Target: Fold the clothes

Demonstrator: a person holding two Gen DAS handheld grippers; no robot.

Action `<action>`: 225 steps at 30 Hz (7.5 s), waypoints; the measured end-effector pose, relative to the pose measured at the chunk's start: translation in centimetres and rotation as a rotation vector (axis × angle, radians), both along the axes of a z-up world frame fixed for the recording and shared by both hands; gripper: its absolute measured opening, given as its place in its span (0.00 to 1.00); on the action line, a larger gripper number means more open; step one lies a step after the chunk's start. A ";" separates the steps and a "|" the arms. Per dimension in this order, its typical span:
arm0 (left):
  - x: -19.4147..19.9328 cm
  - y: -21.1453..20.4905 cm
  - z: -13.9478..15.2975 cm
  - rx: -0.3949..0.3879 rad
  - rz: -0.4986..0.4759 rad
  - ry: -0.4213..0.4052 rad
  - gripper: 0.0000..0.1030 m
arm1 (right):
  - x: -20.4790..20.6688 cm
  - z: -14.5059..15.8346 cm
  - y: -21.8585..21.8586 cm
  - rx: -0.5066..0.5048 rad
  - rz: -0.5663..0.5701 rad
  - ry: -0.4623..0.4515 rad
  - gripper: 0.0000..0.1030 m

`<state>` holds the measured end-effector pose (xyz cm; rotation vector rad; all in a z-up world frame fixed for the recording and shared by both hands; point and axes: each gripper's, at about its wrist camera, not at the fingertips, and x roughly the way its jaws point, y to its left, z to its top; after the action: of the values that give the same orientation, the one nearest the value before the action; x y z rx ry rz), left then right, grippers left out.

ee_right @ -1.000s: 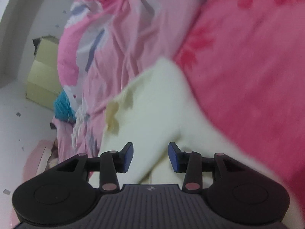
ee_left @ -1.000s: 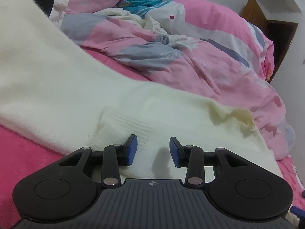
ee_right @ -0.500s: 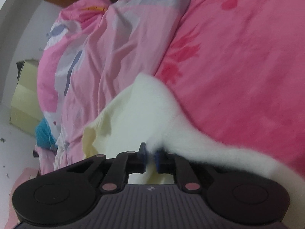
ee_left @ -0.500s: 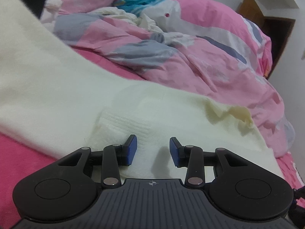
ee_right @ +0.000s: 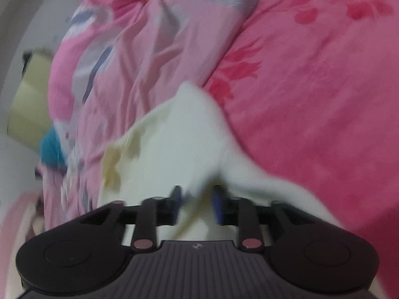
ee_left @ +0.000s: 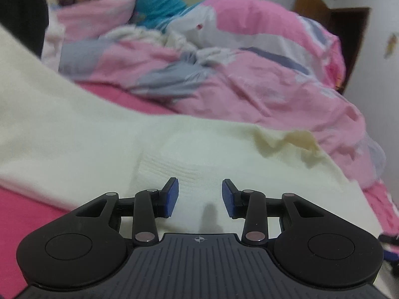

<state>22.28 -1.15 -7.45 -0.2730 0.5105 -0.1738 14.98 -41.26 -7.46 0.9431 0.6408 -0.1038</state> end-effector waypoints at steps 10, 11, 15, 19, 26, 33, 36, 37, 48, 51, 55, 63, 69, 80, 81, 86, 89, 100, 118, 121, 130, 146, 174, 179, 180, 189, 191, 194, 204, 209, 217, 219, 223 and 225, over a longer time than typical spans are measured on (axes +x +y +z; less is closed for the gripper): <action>-0.4 0.6 -1.2 0.004 0.006 0.050 0.37 | 1.5 6.0 6.8 -0.481 0.233 -0.102 0.37; -0.3 0.9 -1.4 -0.010 0.007 0.054 0.37 | 3.0 5.7 6.5 -0.536 0.212 -0.094 0.37; -0.4 0.9 -1.6 -0.014 0.007 0.055 0.37 | 9.9 2.9 3.2 -0.623 0.132 0.026 0.29; -0.4 1.1 -1.7 -0.020 0.004 0.054 0.37 | 13.7 1.3 -1.0 -0.542 0.057 0.053 0.20; -0.4 1.3 -1.8 -0.040 0.003 0.053 0.37 | 10.5 4.1 1.2 -0.441 0.118 -0.011 0.22; -0.4 1.6 -1.7 -0.064 0.007 0.053 0.37 | 8.6 2.5 11.7 -0.539 0.430 -0.077 0.24; -0.7 2.6 -1.2 -0.116 0.035 0.046 0.37 | 8.1 -0.6 14.7 -0.670 0.447 -0.124 0.29; -1.0 3.1 -0.8 -0.128 0.064 0.044 0.37 | 8.0 0.0 15.0 -0.689 0.447 -0.122 0.30; -7.5 16.4 6.6 -0.104 0.670 -0.275 0.58 | 8.5 -0.1 13.9 -0.612 0.443 -0.141 0.31; -8.2 20.4 7.0 -0.133 0.787 -0.317 0.68 | 8.5 -0.1 14.0 -0.621 0.443 -0.140 0.31; -7.0 24.7 6.3 -0.250 0.844 -0.256 0.68 | 8.4 -0.1 14.2 -0.635 0.442 -0.138 0.31; -5.9 27.1 4.5 -0.367 0.849 -0.220 0.48 | 8.4 -0.1 14.3 -0.642 0.445 -0.137 0.31; -5.6 26.8 4.9 -0.343 0.875 -0.220 0.19 | 8.4 -0.1 14.3 -0.643 0.443 -0.137 0.31; -8.3 19.0 10.5 -0.148 0.795 -0.446 0.06 | 8.3 -0.1 14.2 -0.635 0.445 -0.143 0.32; -8.5 17.5 11.3 -0.128 0.757 -0.478 0.06 | 8.3 -0.1 14.2 -0.634 0.445 -0.144 0.32; -8.2 8.9 13.7 -0.091 0.497 -0.556 0.06 | 8.3 -0.2 14.2 -0.627 0.443 -0.148 0.33; -7.0 4.2 13.3 -0.096 0.376 -0.535 0.06 | 8.3 -0.2 14.1 -0.618 0.441 -0.150 0.33; -1.6 -6.1 2.8 -0.020 0.079 -0.223 0.07 | 8.2 -0.3 13.7 -0.588 0.437 -0.157 0.33; -4.8 3.3 2.5 -0.101 0.150 -0.078 0.43 | 8.4 0.1 11.8 -0.426 0.418 -0.125 0.33; -4.6 6.9 2.0 -0.147 0.263 -0.053 0.43 | 8.0 0.6 9.7 -0.236 0.354 -0.094 0.34; -3.6 10.4 -0.2 -0.186 0.438 0.012 0.43 | 8.6 0.4 10.6 -0.006 0.364 0.002 0.47; -2.8 10.8 -2.0 -0.225 0.415 0.045 0.44 | 11.2 2.1 17.5 -0.359 0.519 0.029 0.18; -4.0 11.1 -1.8 -0.281 0.421 -0.052 0.44 | 10.1 8.7 2.9 -0.463 0.182 -0.084 0.06; -3.6 10.4 -1.1 -0.230 0.402 -0.043 0.44 | 10.0 6.6 2.2 -0.479 0.196 -0.036 0.06; -3.5 10.2 -0.8 -0.211 0.393 -0.041 0.44 | 10.1 6.1 2.0 -0.477 0.200 -0.020 0.06; 0.9 3.0 1.9 0.113 0.127 -0.007 0.45 | 10.4 4.9 1.4 -0.495 0.234 -0.025 0.06; 1.2 2.0 0.6 0.149 0.111 0.022 0.45 | 10.6 3.4 1.2 -0.524 0.244 0.019 0.07; 1.3 1.9 -0.5 0.143 0.109 0.042 0.45 | 10.2 2.2 0.1 -0.525 0.245 0.034 0.09; 1.4 2.3 -0.9 0.120 0.122 0.062 0.50 | 6.0 3.2 7.7 -0.869 0.453 -0.039 0.10; 1.7 3.1 -1.3 0.078 0.126 0.087 0.58 | 3.7 2.8 5.9 -0.790 0.413 -0.031 0.09; 1.6 2.9 -1.4 0.093 0.130 0.080 0.58 | 4.7 4.0 12.8 -0.924 0.551 -0.153 0.10; 1.6 3.0 -1.4 0.089 0.129 0.080 0.58 | 4.9 1.4 13.7 -1.003 0.619 -0.123 0.10; 1.6 3.5 -1.4 0.059 0.124 0.082 0.59 | 2.7 2.3 11.8 -0.953 0.606 -0.125 0.10; 1.3 3.7 -1.0 0.043 0.125 0.061 0.58 | 1.9 2.3 11.4 -1.005 0.607 -0.079 0.10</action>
<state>23.54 2.54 -8.49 -0.2681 0.5556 -0.0332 16.90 -29.83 -5.11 -0.2294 0.6652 0.1480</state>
